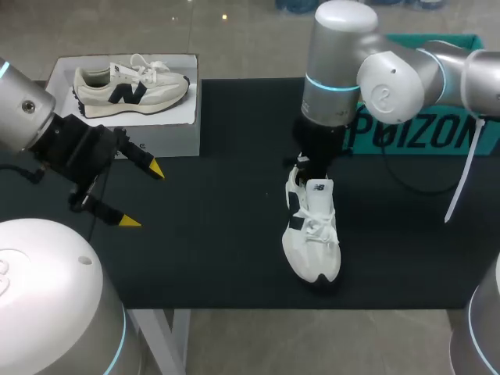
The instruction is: Take the shoe out of the shoebox, open the shoe tongue, remove and reinsert the insole, then place the shoe into the shoebox
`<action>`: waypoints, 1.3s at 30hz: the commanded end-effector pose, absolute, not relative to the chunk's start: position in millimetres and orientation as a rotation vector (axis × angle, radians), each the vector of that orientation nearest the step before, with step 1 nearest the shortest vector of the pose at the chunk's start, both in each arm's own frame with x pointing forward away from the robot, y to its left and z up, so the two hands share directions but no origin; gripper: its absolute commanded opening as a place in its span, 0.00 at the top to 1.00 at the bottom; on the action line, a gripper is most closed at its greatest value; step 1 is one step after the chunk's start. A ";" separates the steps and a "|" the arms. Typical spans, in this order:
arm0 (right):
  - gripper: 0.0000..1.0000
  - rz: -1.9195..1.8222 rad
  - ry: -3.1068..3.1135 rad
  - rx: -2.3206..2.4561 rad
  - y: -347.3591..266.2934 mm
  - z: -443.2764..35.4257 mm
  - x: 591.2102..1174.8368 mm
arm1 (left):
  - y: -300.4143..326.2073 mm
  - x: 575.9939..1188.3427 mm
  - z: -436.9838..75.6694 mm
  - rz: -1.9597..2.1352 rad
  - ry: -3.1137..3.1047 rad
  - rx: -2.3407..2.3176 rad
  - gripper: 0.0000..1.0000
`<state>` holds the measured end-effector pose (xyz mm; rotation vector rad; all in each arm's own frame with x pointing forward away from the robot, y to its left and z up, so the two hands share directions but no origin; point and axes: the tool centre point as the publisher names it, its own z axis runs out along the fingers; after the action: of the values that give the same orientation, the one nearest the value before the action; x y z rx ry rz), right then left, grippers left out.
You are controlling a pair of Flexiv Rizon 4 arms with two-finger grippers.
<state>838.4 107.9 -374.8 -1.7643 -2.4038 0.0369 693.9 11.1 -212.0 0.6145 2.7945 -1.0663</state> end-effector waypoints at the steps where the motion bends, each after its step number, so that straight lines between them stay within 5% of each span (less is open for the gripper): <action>1: 1.00 0.060 -2.400 -1.762 111.3 -374.2 835.9 | 11.4 694.1 -211.9 -1.064 2.797 0.615 0.00; 8: 1.00 0.069 -2.377 -1.783 107.3 -374.6 823.4 | 11.4 694.1 -211.9 -1.064 2.797 0.615 0.00; 10: 0.82 0.066 -2.362 -1.795 105.7 -375.5 821.8 | 11.4 694.1 -211.9 -1.064 2.797 0.615 0.00; 11: 0.56 0.066 -2.360 -1.799 105.2 -375.7 821.3 | 11.4 694.1 -211.9 -1.064 2.797 0.615 0.00; 15: 0.08 0.061 -2.355 -1.808 104.1 -375.3 820.0 | 11.4 694.1 -211.9 -1.064 2.797 0.615 0.00; 19: 0.00 0.046 -2.355 -1.814 103.6 -374.2 819.1 | 11.4 694.1 -211.9 -1.064 2.797 0.615 0.00; 39: 0.00 0.006 -2.400 -1.813 106.6 -361.0 822.3 | 11.4 694.1 -211.9 -1.064 2.797 0.615 0.00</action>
<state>825.3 108.0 -366.2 -1.8036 -2.3929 0.0117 693.9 11.1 -212.0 0.6145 2.7945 -1.0663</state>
